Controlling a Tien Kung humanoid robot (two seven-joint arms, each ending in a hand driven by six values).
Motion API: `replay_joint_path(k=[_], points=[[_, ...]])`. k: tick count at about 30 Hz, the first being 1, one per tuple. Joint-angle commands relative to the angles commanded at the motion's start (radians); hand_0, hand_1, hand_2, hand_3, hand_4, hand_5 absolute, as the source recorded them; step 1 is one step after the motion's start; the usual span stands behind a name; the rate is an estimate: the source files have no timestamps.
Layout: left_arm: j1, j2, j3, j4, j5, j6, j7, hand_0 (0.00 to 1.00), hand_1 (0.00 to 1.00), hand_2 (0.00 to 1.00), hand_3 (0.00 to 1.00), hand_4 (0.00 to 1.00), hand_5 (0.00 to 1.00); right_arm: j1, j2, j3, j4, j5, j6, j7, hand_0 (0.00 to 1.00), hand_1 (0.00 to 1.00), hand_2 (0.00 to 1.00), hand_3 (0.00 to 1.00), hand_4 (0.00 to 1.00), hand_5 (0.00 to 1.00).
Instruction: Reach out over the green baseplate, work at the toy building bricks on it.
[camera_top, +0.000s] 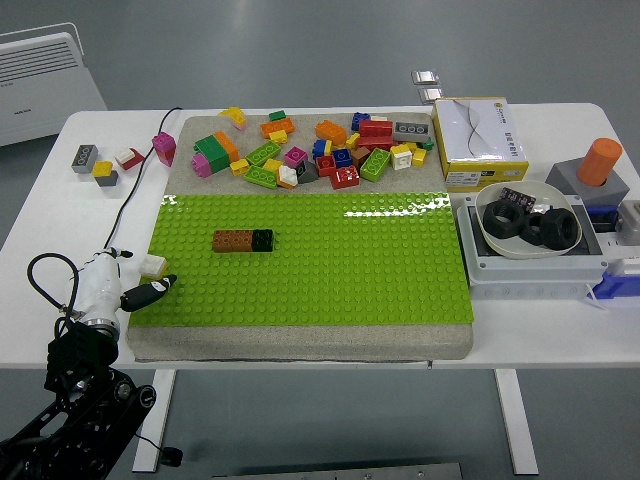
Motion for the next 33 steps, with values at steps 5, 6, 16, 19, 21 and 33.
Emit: replay_joint_path(k=[5, 6, 16, 19, 21, 33], points=[[-0.002, -0.001, 0.001, -0.005, 0.0, 0.0, 0.0, 0.93, 0.89, 0.913, 0.713, 0.955, 0.382, 0.0, 0.0, 0.004, 0.0, -0.004, 0.001, 0.0, 0.518, 0.669, 0.787, 0.798, 0.878, 0.967], [-0.002, -0.001, 0.002, -0.007, 0.0, 0.0, 0.0, 0.93, 0.89, 0.913, 0.713, 0.955, 0.382, 0.0, 0.0, 0.005, 0.0, -0.006, 0.001, 0.0, 0.518, 0.669, 0.787, 0.798, 0.878, 0.967], [-0.006, -0.004, 0.001, -0.012, -0.001, -0.004, 0.006, 0.929, 0.887, 0.906, 0.698, 0.955, 0.39, 0.001, -0.001, 0.019, 0.0, -0.021, 0.003, 0.001, 0.518, 0.669, 0.786, 0.797, 0.878, 0.966], [-0.006, -0.004, 0.0, -0.016, -0.001, -0.004, 0.007, 0.927, 0.883, 0.893, 0.676, 0.952, 0.395, 0.0, -0.001, 0.021, 0.0, -0.024, 0.003, 0.001, 0.518, 0.669, 0.786, 0.797, 0.878, 0.965], [-0.005, -0.004, -0.001, -0.019, -0.001, -0.003, 0.008, 0.927, 0.883, 0.893, 0.676, 0.952, 0.395, 0.0, -0.001, 0.021, 0.0, -0.023, 0.003, 0.001, 0.518, 0.669, 0.786, 0.797, 0.878, 0.965], [-0.004, -0.004, -0.001, -0.018, -0.008, -0.001, 0.005, 0.922, 0.873, 0.863, 0.628, 0.89, 0.371, -0.003, 0.0, 0.02, 0.0, -0.022, 0.002, 0.001, 0.518, 0.669, 0.785, 0.797, 0.878, 0.963]])
